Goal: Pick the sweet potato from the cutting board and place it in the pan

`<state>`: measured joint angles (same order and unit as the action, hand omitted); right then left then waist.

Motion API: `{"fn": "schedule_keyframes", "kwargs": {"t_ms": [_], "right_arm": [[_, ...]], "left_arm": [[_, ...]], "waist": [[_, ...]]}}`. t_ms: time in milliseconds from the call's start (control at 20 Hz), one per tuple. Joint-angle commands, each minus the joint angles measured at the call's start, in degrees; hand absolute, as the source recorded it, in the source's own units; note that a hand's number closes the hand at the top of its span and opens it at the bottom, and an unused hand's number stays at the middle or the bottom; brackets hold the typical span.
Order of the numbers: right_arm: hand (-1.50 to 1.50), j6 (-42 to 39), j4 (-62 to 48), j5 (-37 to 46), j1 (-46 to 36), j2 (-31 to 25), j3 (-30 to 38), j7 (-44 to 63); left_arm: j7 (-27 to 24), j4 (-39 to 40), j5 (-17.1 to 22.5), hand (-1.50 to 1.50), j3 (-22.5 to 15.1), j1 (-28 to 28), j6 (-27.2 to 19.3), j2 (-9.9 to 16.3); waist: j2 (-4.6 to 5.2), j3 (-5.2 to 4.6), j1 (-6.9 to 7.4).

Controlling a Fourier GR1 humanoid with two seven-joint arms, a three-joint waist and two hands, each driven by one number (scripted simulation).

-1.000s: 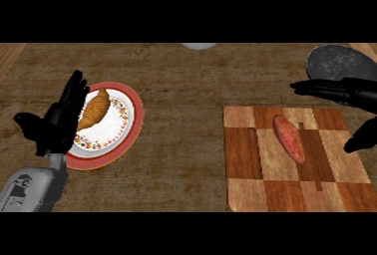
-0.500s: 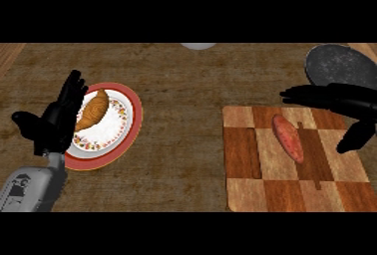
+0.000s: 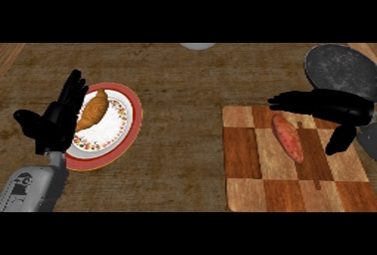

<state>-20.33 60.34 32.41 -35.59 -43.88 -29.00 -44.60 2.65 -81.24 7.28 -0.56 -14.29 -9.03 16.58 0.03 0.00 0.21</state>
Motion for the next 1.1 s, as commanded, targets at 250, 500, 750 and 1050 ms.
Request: {"fn": "schedule_keyframes", "kwargs": {"t_ms": [250, 500, 750, 1050], "right_arm": [[-1.50, -0.7, -6.4, 9.9, -1.9, 5.3, 1.8, -2.3], [-1.50, -3.2, -0.4, 12.0, 2.5, 5.8, 2.1, 0.4], [1.50, -2.1, -4.4, 15.5, 1.1, 6.9, 2.2, -5.1], [1.50, 2.4, -3.1, 16.7, 2.9, 8.7, 3.0, -9.3]], "left_arm": [[0.3, -0.5, -1.8, 0.00, 0.3, -0.1, 0.4, -2.5], [1.7, -7.3, -2.5, 0.00, 0.9, 5.8, 1.9, -0.8], [3.6, -6.2, -4.1, 0.00, 0.3, 2.1, -0.3, -3.7], [1.3, -5.9, -4.5, 0.00, 1.0, 4.1, 0.6, -4.5]], "waist": [[0.11, 0.01, 0.38], [-0.11, 0.00, 0.18], [0.01, 0.01, 0.28], [-0.04, 0.00, 0.06]]}}
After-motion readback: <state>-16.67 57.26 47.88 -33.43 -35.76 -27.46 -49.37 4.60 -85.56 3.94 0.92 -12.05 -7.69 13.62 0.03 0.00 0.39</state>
